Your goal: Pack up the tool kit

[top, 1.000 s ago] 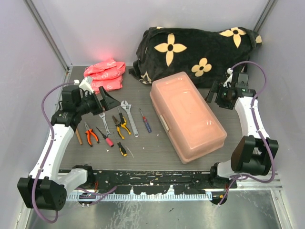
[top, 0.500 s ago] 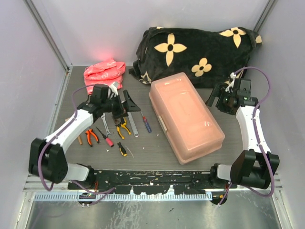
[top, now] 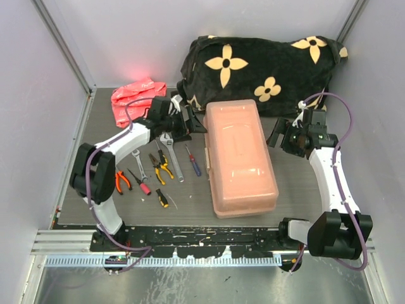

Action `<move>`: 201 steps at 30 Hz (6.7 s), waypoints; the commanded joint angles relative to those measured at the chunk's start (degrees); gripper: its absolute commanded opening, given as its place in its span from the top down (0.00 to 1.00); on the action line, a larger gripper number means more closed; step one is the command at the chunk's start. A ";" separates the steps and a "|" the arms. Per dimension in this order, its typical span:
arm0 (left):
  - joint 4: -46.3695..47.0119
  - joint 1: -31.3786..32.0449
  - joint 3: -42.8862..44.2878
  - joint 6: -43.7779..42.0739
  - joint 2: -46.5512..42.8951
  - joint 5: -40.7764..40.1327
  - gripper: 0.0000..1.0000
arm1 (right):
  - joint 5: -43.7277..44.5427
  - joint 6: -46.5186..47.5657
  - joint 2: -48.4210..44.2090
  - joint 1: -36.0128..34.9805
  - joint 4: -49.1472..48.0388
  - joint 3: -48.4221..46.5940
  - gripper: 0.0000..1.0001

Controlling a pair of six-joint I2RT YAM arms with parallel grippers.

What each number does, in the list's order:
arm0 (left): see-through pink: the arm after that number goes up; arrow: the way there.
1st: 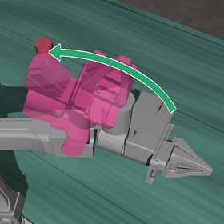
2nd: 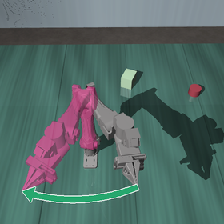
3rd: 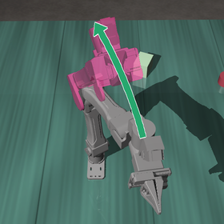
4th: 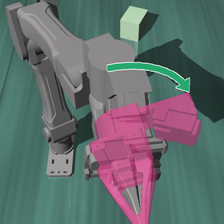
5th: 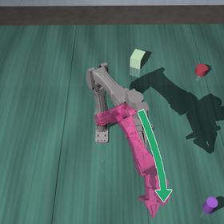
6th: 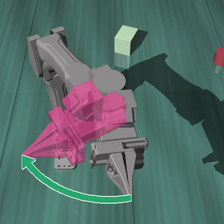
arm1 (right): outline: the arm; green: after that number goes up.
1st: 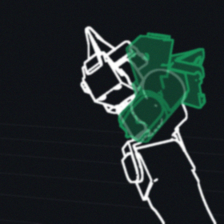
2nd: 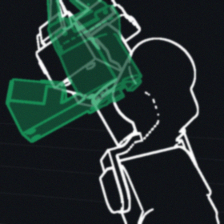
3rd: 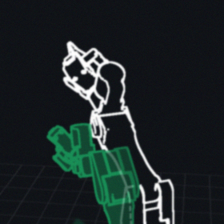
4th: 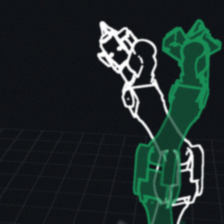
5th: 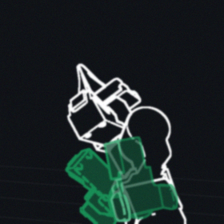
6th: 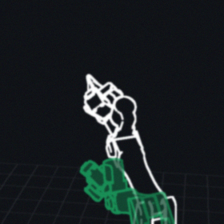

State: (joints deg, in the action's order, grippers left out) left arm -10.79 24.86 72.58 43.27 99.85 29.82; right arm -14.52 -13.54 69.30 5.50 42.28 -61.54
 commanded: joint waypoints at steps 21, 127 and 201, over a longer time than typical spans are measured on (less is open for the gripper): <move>-0.45 -0.69 -2.44 0.12 -11.66 -1.52 0.02 | 1.54 -1.24 -0.70 -2.07 5.72 -12.75 0.06; 65.98 -2.43 -33.46 27.00 1.03 27.23 0.08 | 41.02 -24.65 21.65 -49.32 31.02 -34.28 0.26; 92.69 2.38 -28.63 47.08 16.88 24.14 0.12 | 34.89 -25.88 22.12 -48.59 31.53 -28.78 0.34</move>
State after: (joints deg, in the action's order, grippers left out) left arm 75.48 25.56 42.30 88.99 116.27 55.75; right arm 24.36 -38.96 87.94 -42.63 66.26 -91.53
